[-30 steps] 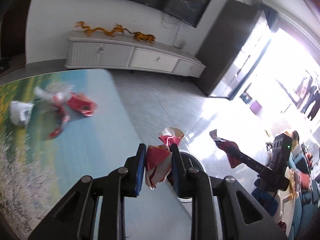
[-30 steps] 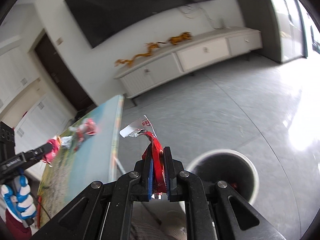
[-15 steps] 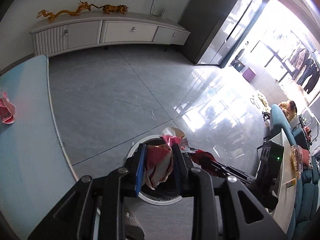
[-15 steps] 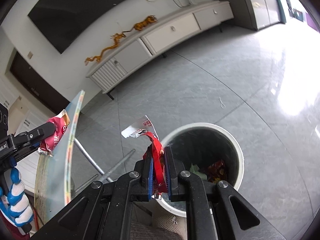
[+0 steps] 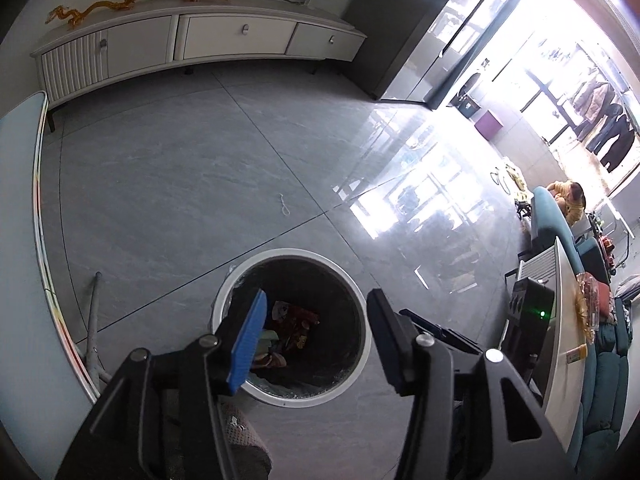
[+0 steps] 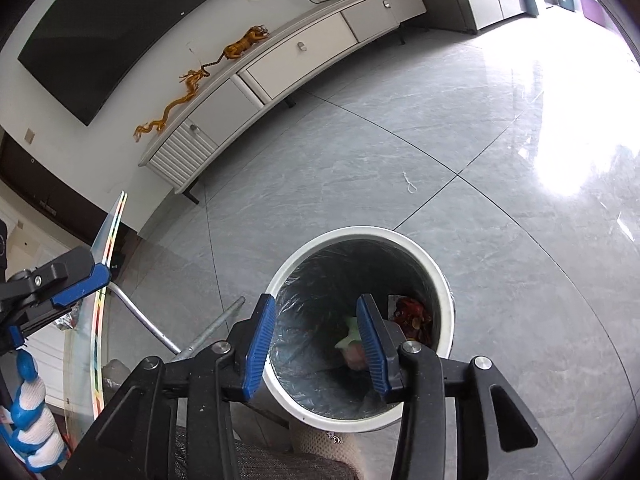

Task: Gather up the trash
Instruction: 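Open both grippers over the bin to drop the wrappers, then move both grippers back over the table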

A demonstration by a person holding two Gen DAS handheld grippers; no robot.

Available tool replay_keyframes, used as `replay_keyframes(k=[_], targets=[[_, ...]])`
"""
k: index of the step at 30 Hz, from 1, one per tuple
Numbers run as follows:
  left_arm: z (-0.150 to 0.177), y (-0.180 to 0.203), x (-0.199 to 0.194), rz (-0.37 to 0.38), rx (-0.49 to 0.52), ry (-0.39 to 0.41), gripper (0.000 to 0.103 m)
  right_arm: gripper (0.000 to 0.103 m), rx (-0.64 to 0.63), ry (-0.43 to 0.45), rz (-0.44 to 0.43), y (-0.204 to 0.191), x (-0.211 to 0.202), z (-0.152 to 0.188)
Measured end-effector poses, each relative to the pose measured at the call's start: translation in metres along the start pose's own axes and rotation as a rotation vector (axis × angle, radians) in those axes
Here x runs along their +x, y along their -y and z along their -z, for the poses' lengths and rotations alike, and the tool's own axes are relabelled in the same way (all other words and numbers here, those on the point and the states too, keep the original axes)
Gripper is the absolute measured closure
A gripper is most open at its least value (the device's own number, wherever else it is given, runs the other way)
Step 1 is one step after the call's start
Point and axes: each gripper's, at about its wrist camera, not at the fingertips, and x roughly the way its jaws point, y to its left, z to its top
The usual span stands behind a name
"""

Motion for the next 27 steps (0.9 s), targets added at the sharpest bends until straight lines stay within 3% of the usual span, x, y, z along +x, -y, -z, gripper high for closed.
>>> replay_keyframes(k=[6, 9, 21, 27], targets=[[0.001, -0.006, -0.042, -0.044, 0.034, 0.068, 0.053, 0.063, -0.024, 0.034, -0.025, -0.013, -0.014, -0.009], [-0.003, -0.008, -0.08, -0.112, 0.081, 0.136, 0.053, 0.063, -0.068, 0.062, -0.043, -0.033, -0.028, -0.016], [-0.016, -0.098, -0.259, -0.326, -0.004, 0.371, 0.053, 0.063, -0.321, 0.202, -0.233, -0.176, -0.102, -0.055], [-0.016, -0.123, -0.338, -0.445, -0.012, 0.443, 0.053, 0.063, -0.456, 0.248, -0.284, -0.255, -0.133, -0.066]])
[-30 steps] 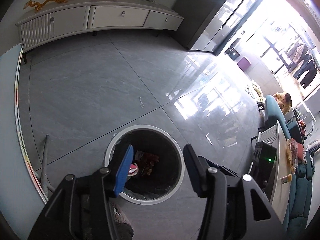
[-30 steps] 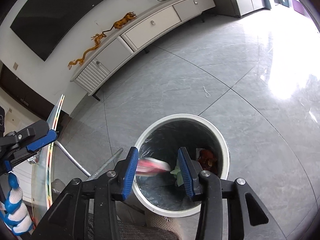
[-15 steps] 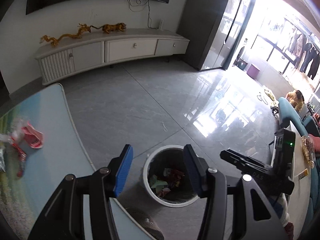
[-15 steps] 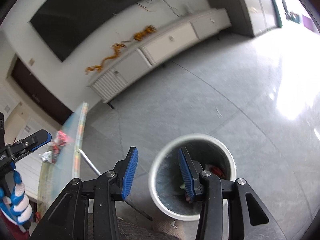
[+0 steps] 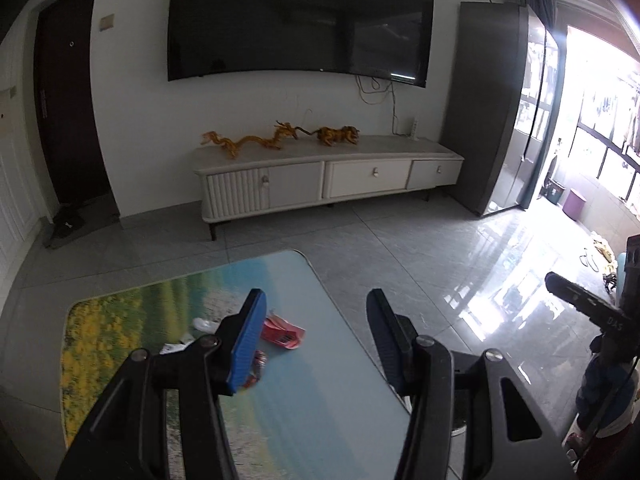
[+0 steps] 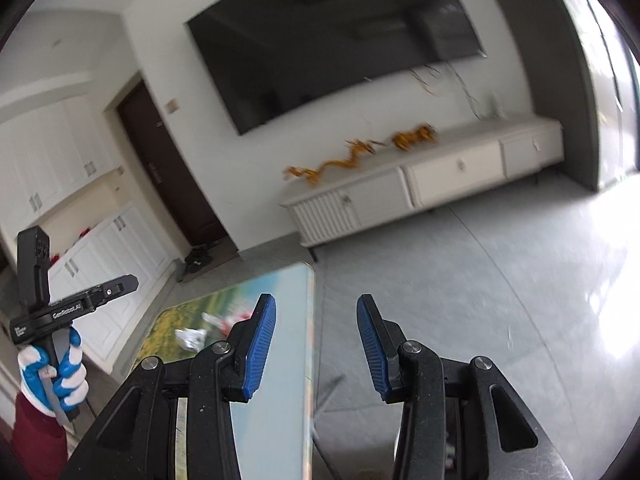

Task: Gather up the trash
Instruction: 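Move both grippers back over the table, then grasp the red wrapper with the left gripper while the right grasps the pink box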

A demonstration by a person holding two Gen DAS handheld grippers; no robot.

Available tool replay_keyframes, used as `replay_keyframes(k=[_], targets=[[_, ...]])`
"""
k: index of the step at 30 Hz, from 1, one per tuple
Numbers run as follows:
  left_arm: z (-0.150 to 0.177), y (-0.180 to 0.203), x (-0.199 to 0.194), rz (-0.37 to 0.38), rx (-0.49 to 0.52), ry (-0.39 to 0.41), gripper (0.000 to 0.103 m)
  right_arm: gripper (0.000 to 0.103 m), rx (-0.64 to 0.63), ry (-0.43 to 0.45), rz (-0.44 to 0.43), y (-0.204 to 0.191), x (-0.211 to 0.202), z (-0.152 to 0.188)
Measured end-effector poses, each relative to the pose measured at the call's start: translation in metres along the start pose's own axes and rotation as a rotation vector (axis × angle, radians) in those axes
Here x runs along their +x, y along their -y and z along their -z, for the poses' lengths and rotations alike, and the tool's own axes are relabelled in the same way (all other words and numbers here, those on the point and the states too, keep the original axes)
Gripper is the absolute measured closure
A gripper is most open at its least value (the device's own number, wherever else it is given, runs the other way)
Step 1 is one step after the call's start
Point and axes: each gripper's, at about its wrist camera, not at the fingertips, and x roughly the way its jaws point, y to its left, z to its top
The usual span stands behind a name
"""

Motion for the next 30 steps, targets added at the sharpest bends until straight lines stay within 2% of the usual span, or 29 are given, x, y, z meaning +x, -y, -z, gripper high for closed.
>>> replay_keyframes(k=[4, 8, 13, 21, 25, 30], targets=[[-0.01, -0.029, -0.021, -0.055, -0.017, 0.028, 0.053, 0.063, -0.098, 0.006, -0.047, -0.051, 0.008, -0.028], [0.0, -0.054, -0.015, -0.067, -0.06, 0.015, 0.053, 0.061, -0.154, -0.011, -0.098, -0.086, 0.03, -0.04], [0.035, -0.078, 0.034, -0.042, -0.113, -0.081, 0.053, 0.06, -0.17, -0.106, -0.135, -0.108, 0.1, -0.026], [0.102, -0.078, 0.147, -0.009, -0.136, -0.28, 0.053, 0.06, -0.153, -0.294, -0.154, -0.101, 0.217, 0.025], [0.117, -0.074, 0.184, 0.003, -0.14, -0.323, 0.053, 0.06, -0.153, -0.369, -0.164, -0.099, 0.269, 0.043], [0.128, -0.071, 0.211, 0.004, -0.13, -0.351, 0.056, 0.06, -0.158, -0.428, -0.173, -0.094, 0.31, 0.058]])
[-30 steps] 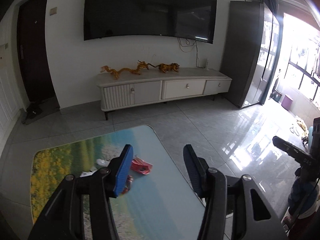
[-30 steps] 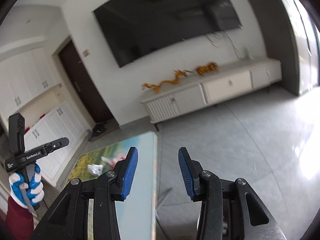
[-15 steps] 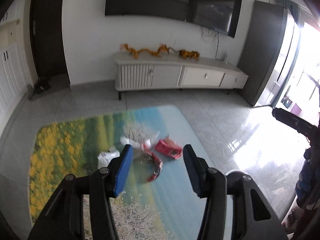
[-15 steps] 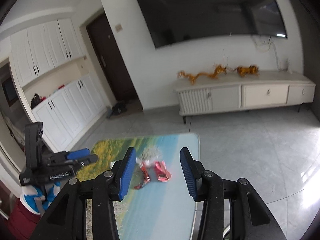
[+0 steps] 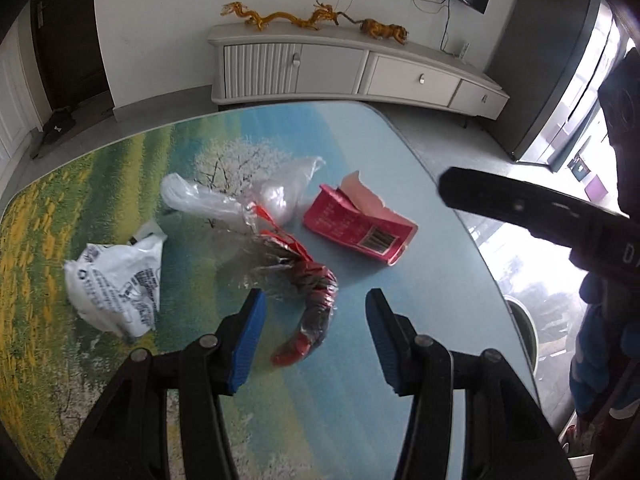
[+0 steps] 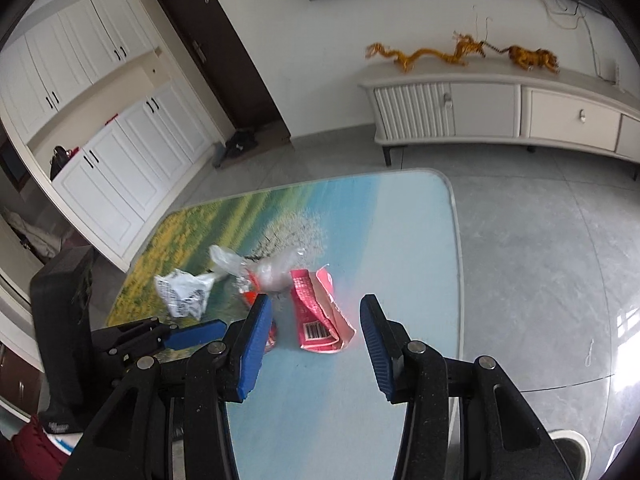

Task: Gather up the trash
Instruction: 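Grasp the red wrapper with the left gripper while the right grasps the pink box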

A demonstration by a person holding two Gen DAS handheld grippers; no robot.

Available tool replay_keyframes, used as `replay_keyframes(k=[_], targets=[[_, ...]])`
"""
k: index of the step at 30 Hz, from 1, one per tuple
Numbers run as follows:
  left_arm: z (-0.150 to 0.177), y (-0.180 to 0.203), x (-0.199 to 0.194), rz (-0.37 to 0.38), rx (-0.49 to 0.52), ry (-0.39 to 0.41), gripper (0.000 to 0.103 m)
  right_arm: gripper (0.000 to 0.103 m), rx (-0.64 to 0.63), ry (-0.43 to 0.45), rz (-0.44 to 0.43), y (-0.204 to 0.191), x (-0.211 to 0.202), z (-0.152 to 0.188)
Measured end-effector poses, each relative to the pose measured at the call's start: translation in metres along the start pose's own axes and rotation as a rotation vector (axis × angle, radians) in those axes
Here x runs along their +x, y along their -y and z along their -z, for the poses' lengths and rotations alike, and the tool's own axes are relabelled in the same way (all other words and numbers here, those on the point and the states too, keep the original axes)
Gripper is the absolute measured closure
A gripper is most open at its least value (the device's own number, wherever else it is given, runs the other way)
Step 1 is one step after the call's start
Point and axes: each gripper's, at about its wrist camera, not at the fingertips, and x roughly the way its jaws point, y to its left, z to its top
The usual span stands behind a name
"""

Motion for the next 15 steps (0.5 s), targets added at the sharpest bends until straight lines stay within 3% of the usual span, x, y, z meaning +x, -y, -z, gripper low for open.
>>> replay_keyframes(k=[8, 15], targets=[[0.011, -0.013, 0.01, 0.018, -0.039, 0.017, 0.074, 0.06, -0.039, -0.062, -0.005, -0.005, 0.042, 0.003], [0.026, -0.022, 0.004, 0.043, -0.048, 0.036, 0.087, 0.06, -0.067, -0.095, 0.042, -0.008, 0.065, 0.006]])
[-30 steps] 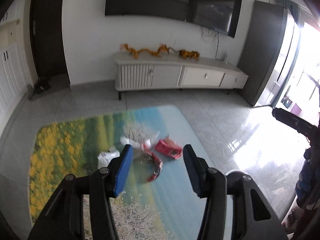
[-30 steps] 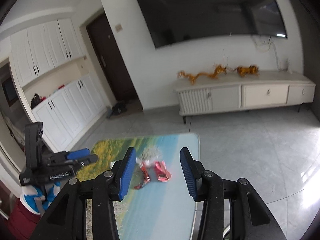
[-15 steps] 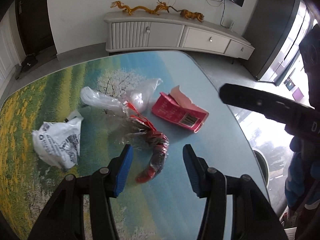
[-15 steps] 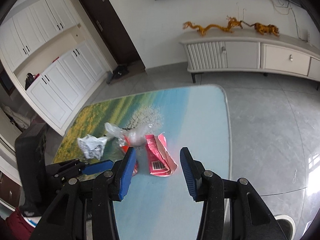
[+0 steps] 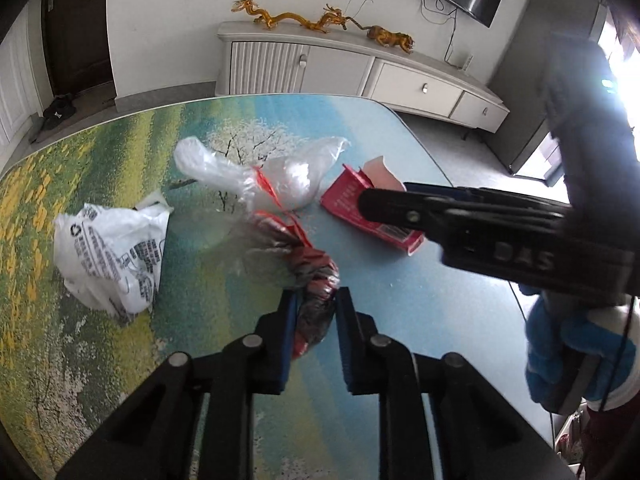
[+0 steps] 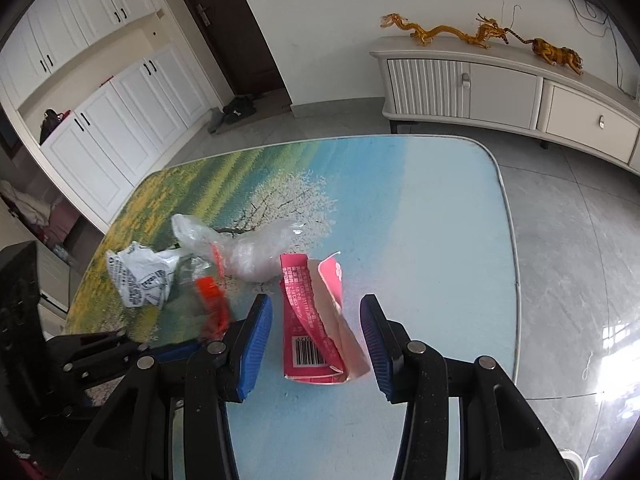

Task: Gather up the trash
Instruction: 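Grasp the red wrapper with the left gripper while the right grasps the pink box, then carry the red wrapper and pink box over the trash bin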

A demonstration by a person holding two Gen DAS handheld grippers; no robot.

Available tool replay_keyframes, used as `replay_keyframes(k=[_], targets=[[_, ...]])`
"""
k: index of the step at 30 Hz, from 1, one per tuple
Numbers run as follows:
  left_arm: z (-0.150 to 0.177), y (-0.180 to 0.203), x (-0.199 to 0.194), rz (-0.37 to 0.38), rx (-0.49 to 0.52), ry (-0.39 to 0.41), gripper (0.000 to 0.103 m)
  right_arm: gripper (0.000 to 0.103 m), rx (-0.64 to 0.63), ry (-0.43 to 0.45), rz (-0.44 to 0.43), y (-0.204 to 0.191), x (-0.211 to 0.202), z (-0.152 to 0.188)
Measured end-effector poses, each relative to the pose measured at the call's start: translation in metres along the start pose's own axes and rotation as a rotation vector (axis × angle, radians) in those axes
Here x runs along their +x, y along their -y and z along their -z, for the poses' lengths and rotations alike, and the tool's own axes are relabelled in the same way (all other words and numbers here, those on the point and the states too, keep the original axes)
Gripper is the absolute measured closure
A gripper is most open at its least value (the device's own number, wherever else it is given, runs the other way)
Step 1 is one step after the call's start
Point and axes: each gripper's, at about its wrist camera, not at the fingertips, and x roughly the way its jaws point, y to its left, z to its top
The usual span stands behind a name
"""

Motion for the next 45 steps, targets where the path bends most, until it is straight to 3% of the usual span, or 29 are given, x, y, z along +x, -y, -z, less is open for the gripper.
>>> replay_keyframes(k=[5, 9, 15, 23, 34, 45], targets=[[0.011, -0.004, -0.008, 0.021, -0.02, 0.013, 0.089, 0.061, 0.013, -0.005, 0.011, 0.003, 0.007, 0.002], [0.018, -0.006, -0.016, 0.037, -0.038, 0.025, 0.089, 0.078, 0.02, -0.009, 0.001, 0.002, 0.006, 0.007], [0.031, -0.011, -0.034, 0.06, -0.068, 0.049, 0.089, 0.091, 0.034, -0.006, -0.002, 0.0, -0.005, 0.026], [0.044, -0.013, -0.062, 0.095, -0.093, 0.089, 0.089, 0.092, 0.067, 0.016, -0.012, -0.005, -0.036, 0.049], [0.056, 0.0, -0.108, 0.135, -0.087, 0.163, 0.089, 0.092, 0.129, 0.114, -0.002, -0.017, -0.105, 0.08], [0.056, 0.049, -0.138, 0.186, -0.023, 0.199, 0.089, 0.092, 0.231, 0.232, 0.026, 0.014, -0.178, 0.116]])
